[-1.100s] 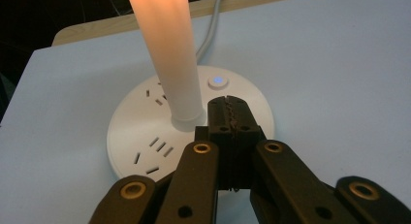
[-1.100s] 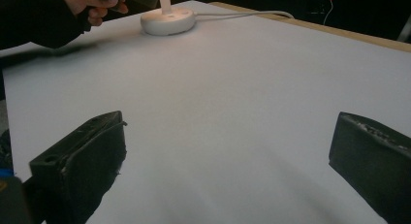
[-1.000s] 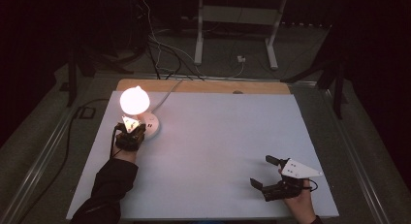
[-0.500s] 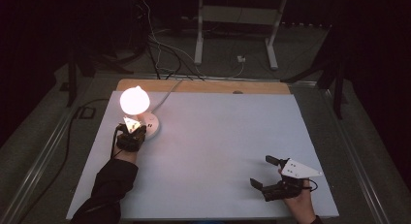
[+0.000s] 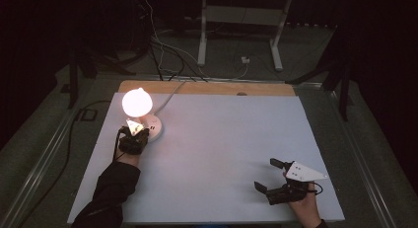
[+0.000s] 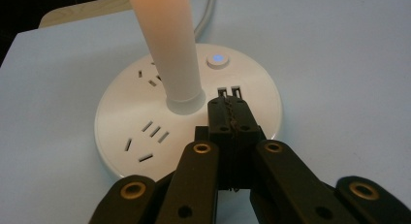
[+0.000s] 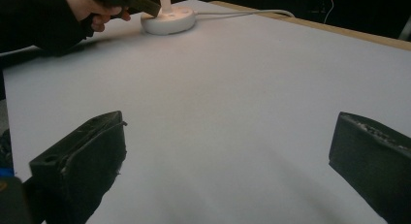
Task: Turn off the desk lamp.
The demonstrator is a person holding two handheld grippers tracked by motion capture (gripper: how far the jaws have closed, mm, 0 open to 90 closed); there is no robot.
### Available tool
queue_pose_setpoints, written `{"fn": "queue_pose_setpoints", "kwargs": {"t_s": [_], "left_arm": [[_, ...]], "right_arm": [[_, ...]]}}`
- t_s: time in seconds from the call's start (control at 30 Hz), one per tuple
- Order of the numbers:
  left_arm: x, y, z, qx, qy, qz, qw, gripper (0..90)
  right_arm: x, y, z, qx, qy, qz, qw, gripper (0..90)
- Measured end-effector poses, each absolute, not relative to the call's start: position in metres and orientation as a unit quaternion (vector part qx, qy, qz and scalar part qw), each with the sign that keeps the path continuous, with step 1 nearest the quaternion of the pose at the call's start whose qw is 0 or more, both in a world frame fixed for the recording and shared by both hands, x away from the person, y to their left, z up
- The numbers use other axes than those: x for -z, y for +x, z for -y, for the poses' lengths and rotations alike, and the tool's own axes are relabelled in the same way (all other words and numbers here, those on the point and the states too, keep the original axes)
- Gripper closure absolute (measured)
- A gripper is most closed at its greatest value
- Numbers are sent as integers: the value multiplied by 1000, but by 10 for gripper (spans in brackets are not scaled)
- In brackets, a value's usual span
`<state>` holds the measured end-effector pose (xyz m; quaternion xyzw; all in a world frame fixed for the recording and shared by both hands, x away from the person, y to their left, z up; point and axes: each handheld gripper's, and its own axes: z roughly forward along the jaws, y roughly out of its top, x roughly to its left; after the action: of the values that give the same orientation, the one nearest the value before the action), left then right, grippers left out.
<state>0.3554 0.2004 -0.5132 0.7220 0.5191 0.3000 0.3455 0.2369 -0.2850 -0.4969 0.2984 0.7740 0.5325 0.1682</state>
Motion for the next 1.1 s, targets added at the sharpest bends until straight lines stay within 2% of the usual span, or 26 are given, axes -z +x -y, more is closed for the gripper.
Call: {"fn": "queue_pose_setpoints", "kwargs": {"t_s": [0.1, 0.2, 0.43, 0.7, 1.1], "left_arm": [[513, 356, -200, -299, 724, -518, 344, 900], [515, 355, -197, -323, 728, -513, 322, 900], [512, 355, -201, -300, 725, -518, 341, 900], [490, 347, -200, -310, 708, -509, 380, 900], [485, 344, -199, -311, 709, -502, 386, 900]], "right_arm": [[497, 237, 285, -532, 299, -774, 168, 0], [497, 237, 285, -531, 298, -775, 168, 0], [497, 237, 285, -531, 300, -774, 168, 0], [497, 237, 285, -532, 299, -774, 168, 0], [497, 237, 286, -532, 299, -774, 169, 0]]}}
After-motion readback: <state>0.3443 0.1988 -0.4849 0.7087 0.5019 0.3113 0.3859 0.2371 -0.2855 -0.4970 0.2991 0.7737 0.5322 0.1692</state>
